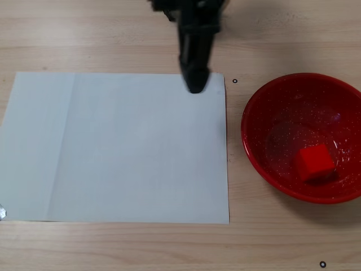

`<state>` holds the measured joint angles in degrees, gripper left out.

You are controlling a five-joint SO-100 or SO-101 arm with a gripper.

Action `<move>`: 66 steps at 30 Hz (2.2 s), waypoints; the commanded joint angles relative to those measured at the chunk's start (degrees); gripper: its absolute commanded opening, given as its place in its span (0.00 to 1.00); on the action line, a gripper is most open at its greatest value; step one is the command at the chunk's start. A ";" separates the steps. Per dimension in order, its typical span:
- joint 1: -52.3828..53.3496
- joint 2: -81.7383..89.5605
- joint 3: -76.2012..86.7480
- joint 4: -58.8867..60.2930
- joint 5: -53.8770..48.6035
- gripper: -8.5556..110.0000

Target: Grasp the red cube and put it in the red bowl.

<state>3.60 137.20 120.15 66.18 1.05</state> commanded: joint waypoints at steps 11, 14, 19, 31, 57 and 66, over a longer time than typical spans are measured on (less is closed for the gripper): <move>-2.55 28.21 29.44 -17.75 -1.14 0.07; -2.99 32.52 36.04 -22.06 -1.23 0.07; -2.99 38.32 44.21 -26.98 -1.23 0.07; -2.72 47.37 56.51 -33.22 -2.55 0.07; 1.67 50.54 57.74 -15.73 -2.37 0.07; 1.49 50.54 57.74 -15.12 0.62 0.07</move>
<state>4.66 187.21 177.54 50.54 0.70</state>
